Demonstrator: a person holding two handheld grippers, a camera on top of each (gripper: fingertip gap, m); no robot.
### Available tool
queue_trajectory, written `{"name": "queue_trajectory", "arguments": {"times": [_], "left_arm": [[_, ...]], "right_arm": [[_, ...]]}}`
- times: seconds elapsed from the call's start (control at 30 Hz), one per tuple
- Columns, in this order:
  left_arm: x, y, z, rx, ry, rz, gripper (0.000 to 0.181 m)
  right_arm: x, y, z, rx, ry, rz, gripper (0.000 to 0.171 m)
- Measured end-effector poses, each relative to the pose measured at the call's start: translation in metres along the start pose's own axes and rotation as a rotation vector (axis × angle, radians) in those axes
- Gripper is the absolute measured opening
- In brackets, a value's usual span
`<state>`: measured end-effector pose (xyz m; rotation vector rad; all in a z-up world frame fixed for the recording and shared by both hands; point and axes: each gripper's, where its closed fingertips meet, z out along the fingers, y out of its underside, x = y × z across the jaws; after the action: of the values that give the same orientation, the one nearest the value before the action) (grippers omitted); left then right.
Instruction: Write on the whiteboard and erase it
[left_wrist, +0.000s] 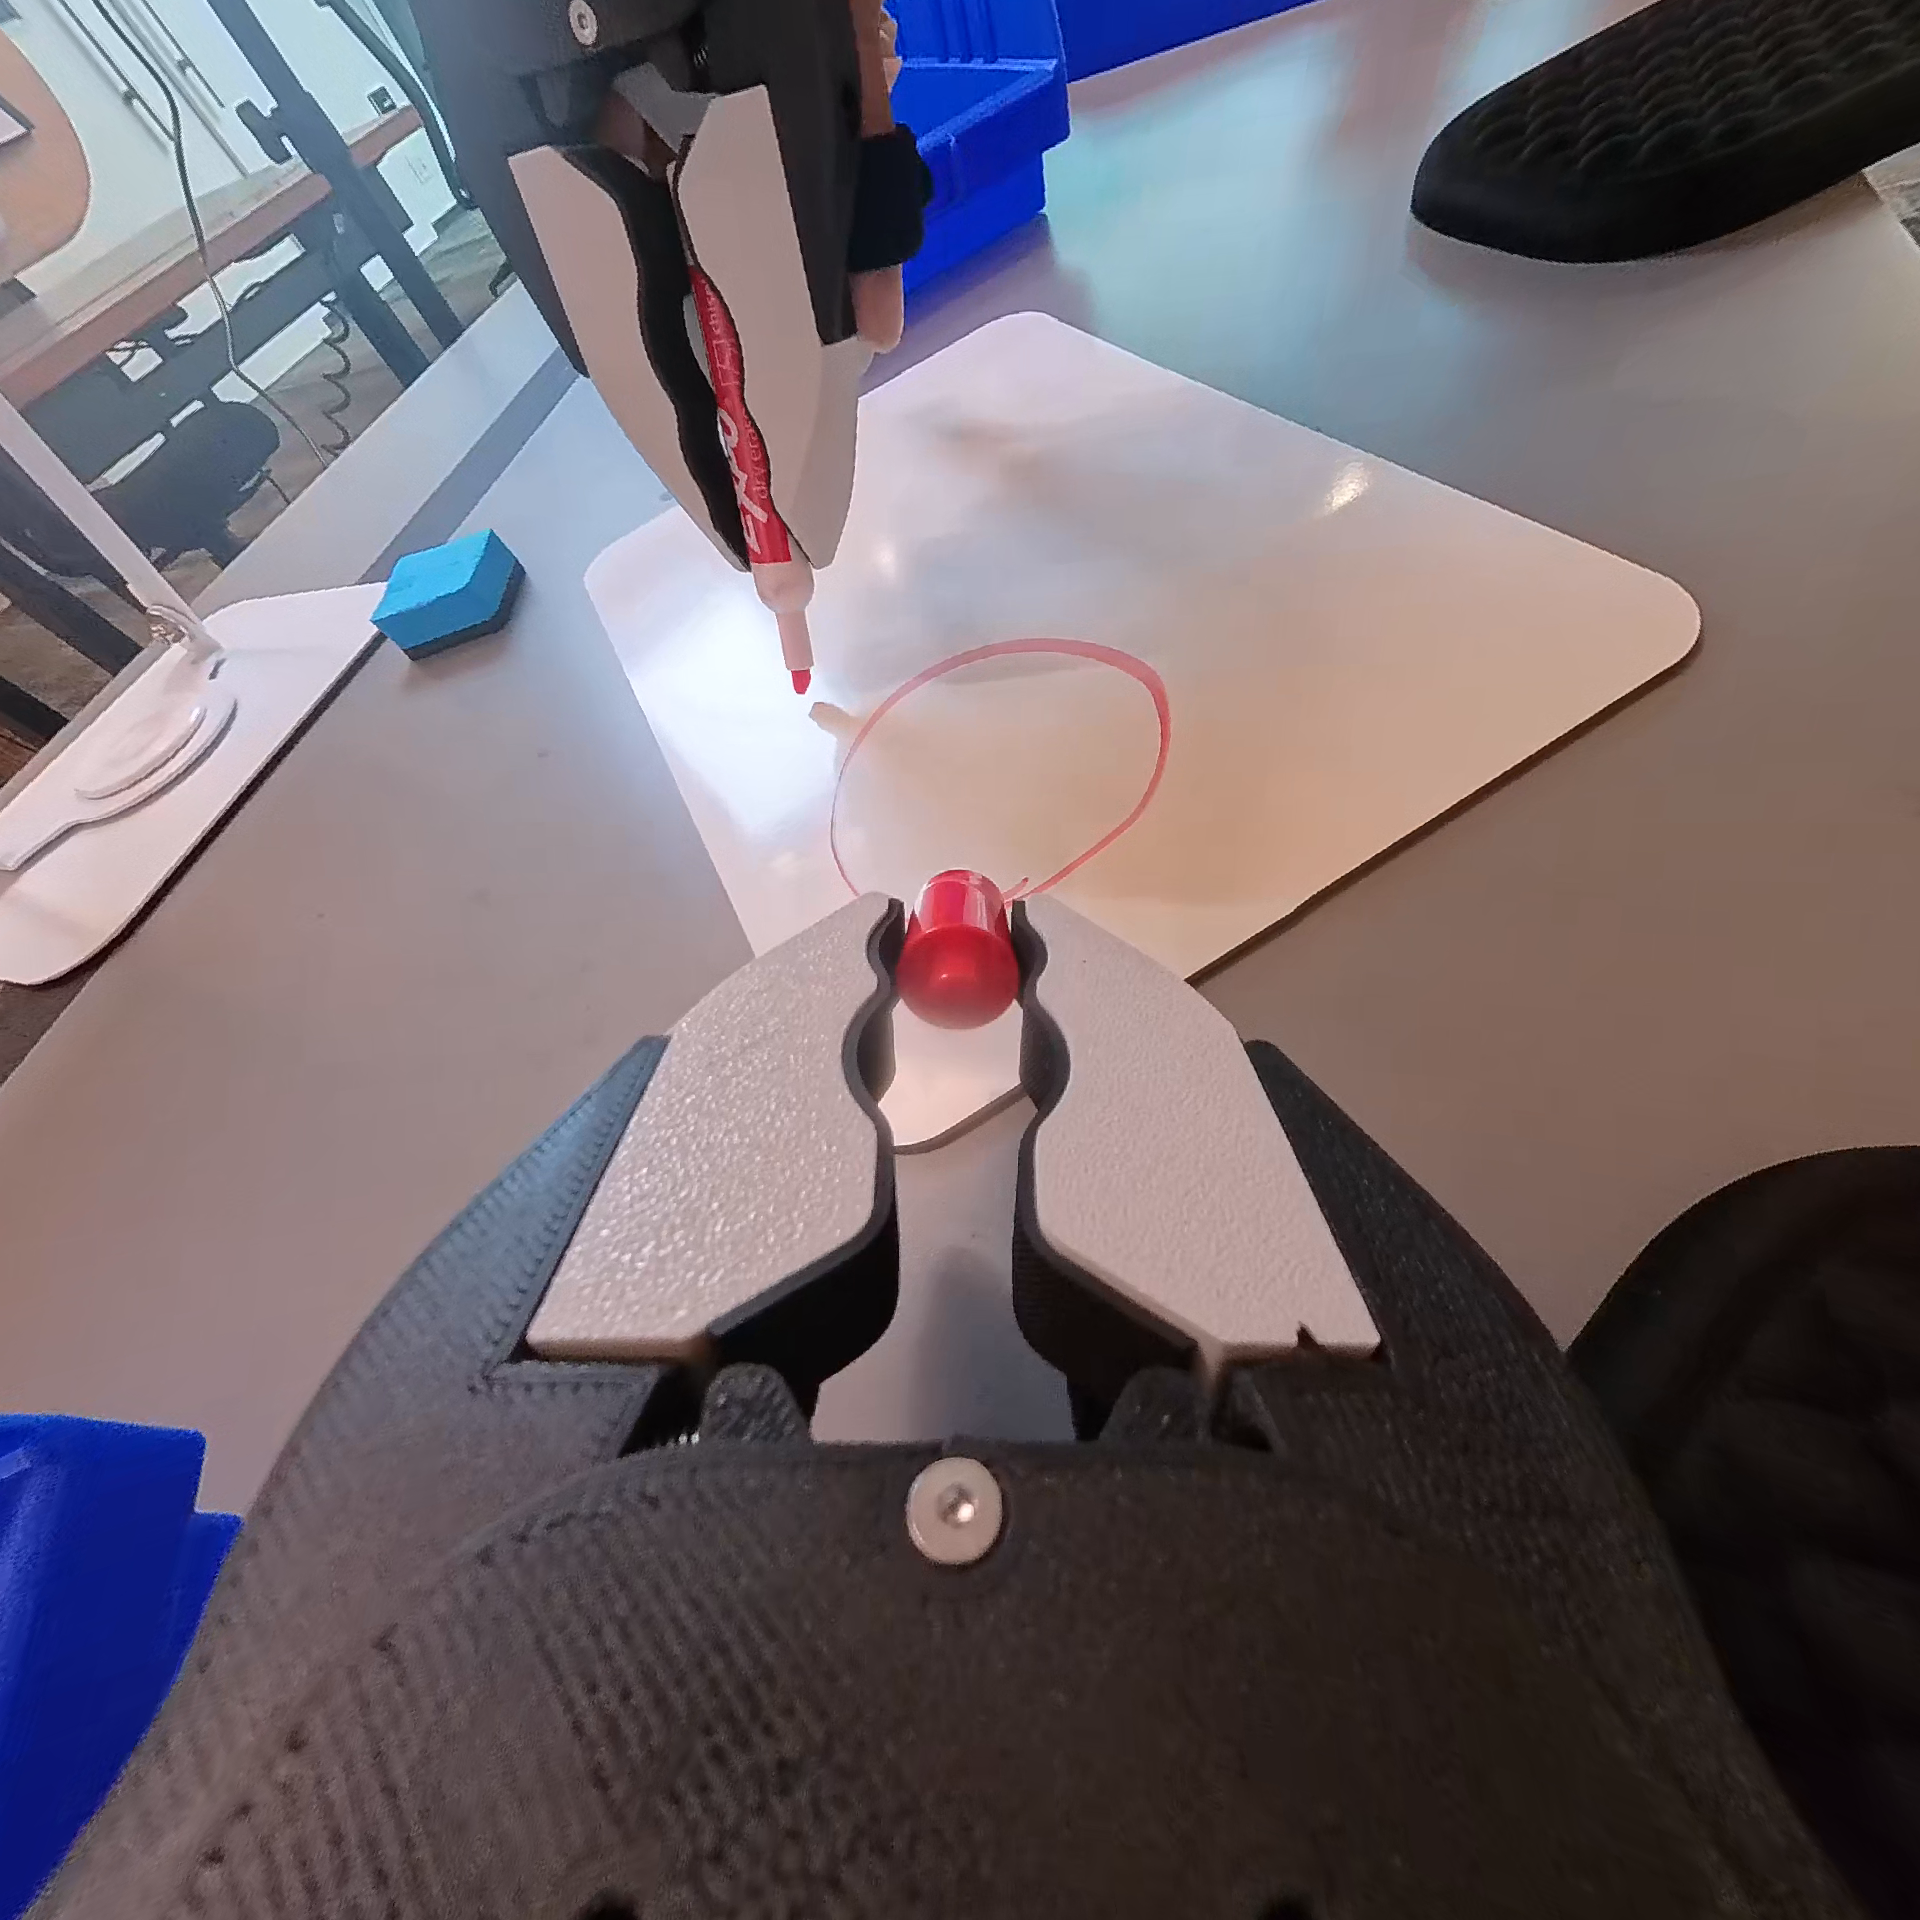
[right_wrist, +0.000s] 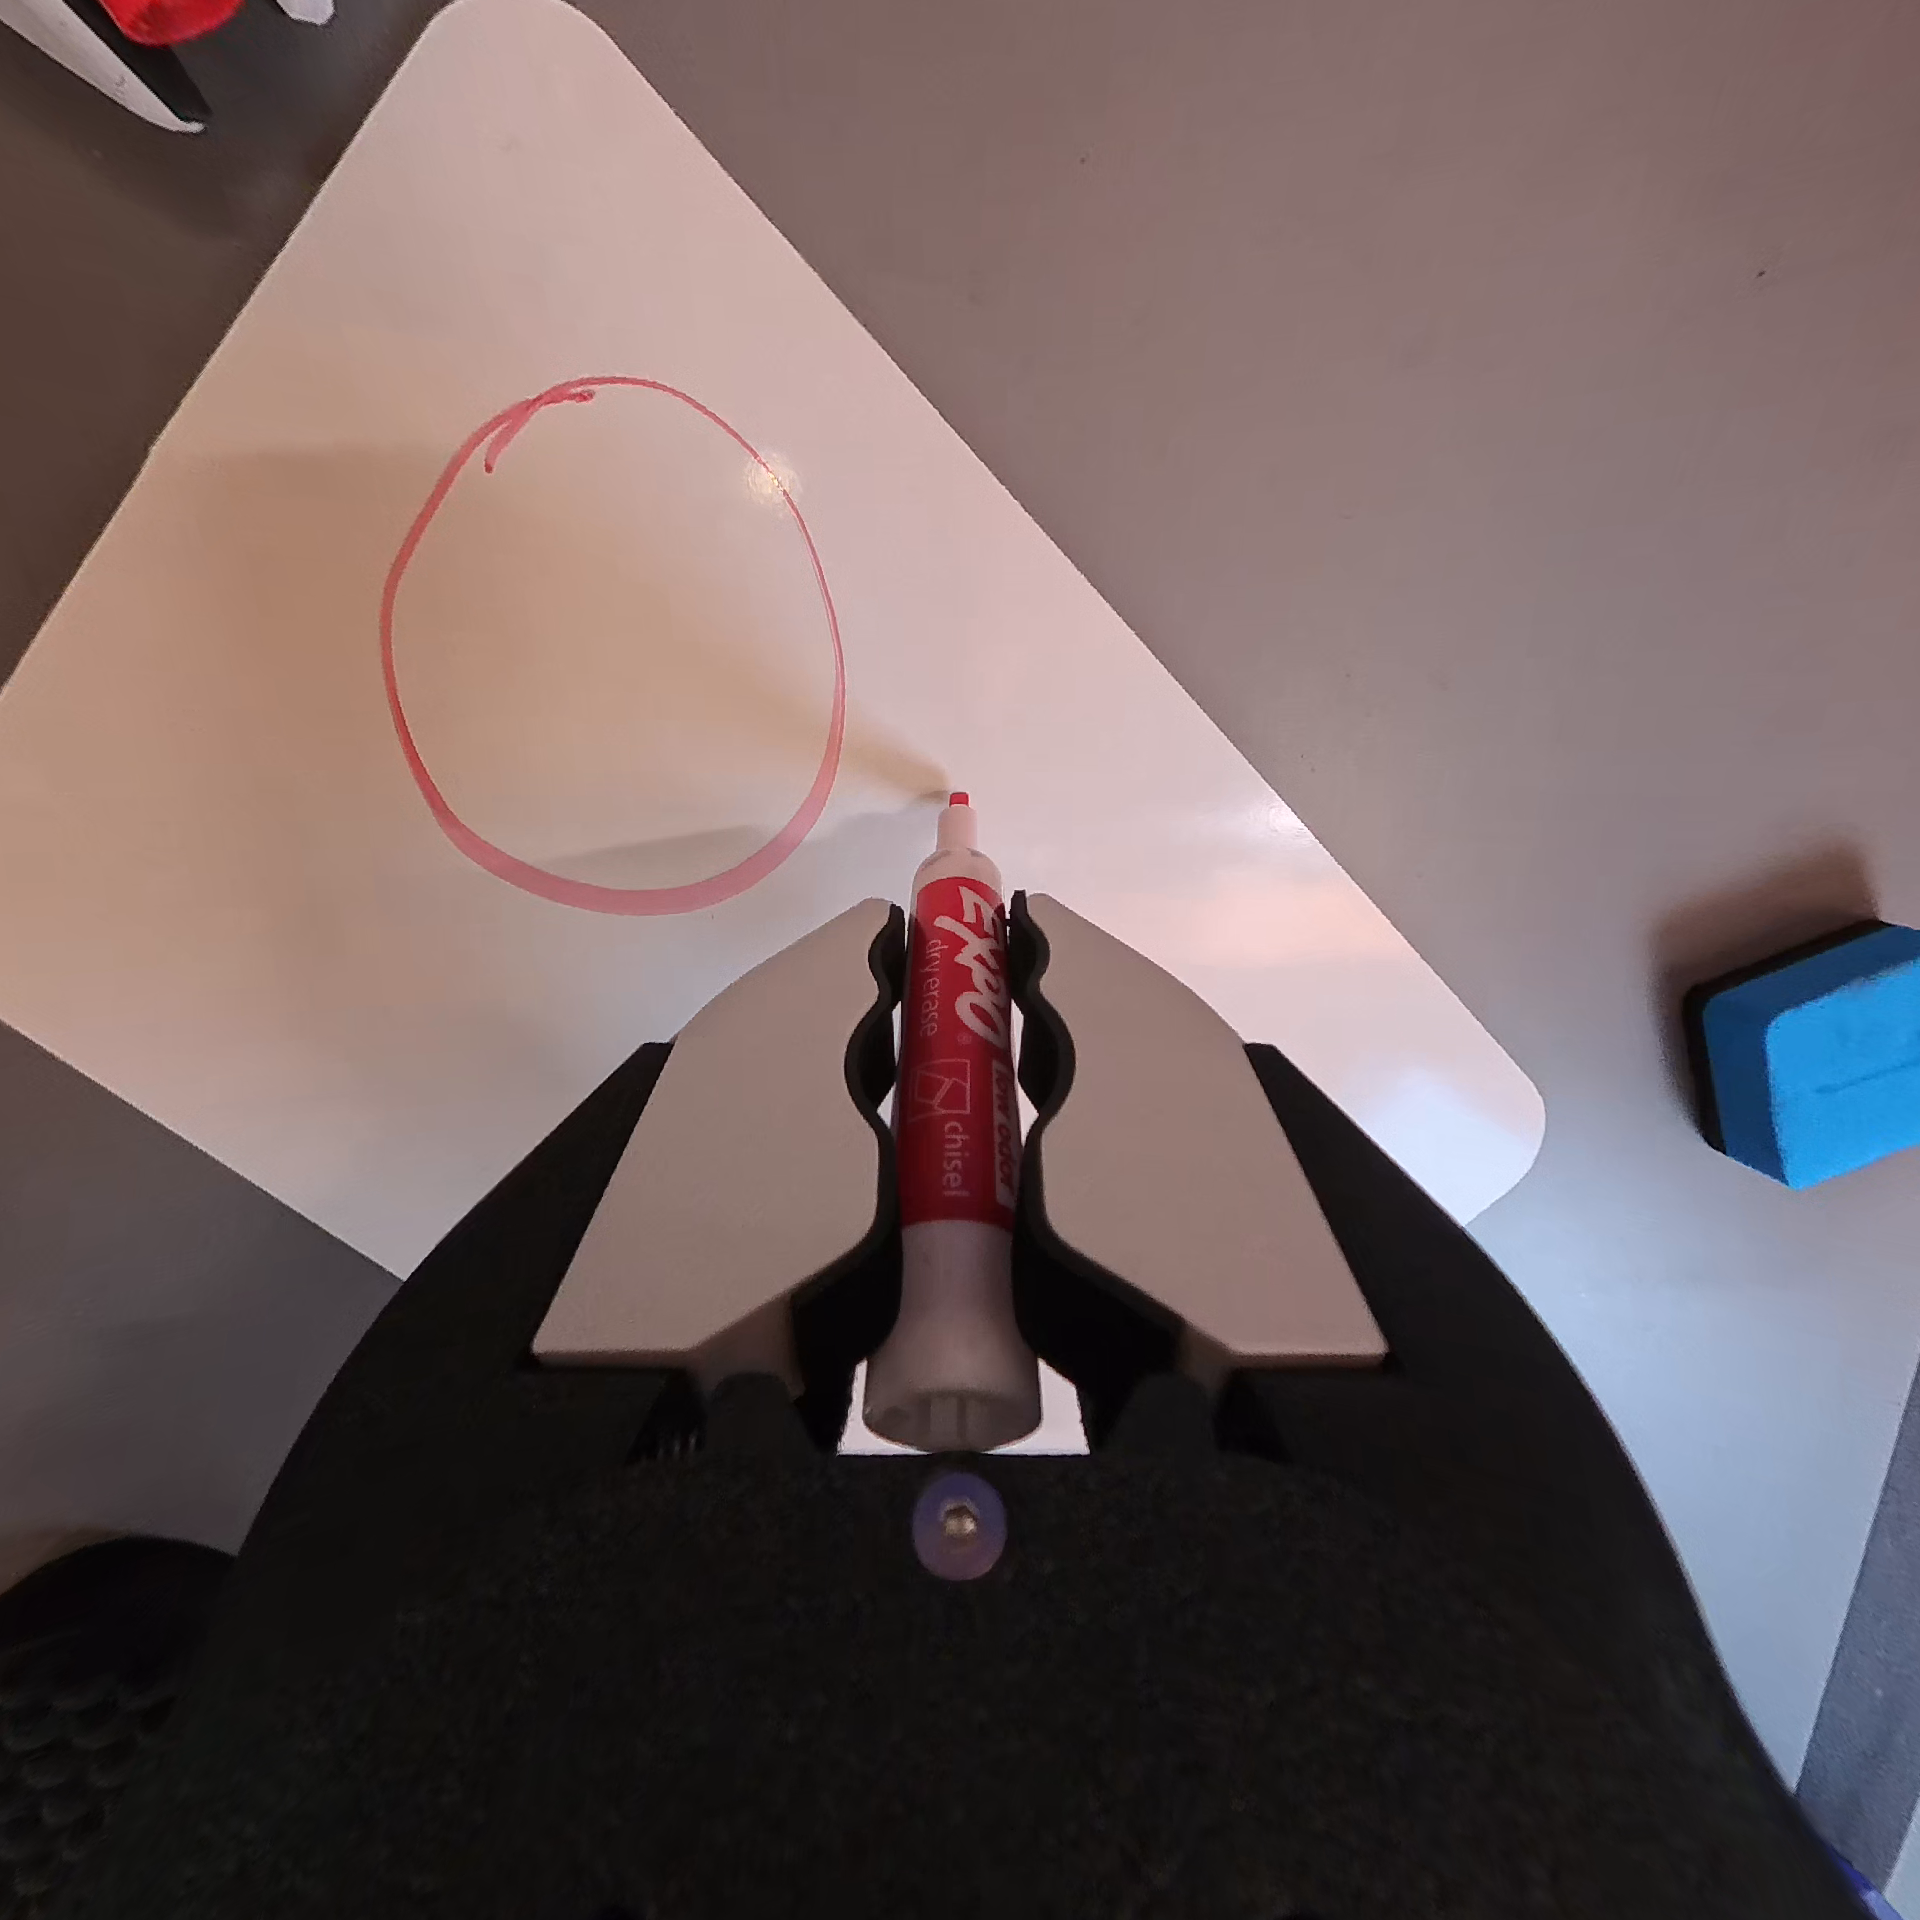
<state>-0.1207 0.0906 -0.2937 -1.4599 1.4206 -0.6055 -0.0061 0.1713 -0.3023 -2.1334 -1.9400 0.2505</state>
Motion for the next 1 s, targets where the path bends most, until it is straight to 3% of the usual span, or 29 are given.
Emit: {"name": "queue_trajectory", "arguments": {"times": [0.53, 1.0], "left_arm": [[0.0, 0.0, 0.0, -0.001, 0.001, 0.002, 0.02], [0.001, 0.0, 0.001, -0.004, 0.003, 0.007, 0.02]], "right_arm": [[-0.003, 0.002, 0.003, -0.018, -0.016, 0.002, 0.019], [-0.032, 0.032, -0.008, -0.068, -0.047, 0.024, 0.019]]}}
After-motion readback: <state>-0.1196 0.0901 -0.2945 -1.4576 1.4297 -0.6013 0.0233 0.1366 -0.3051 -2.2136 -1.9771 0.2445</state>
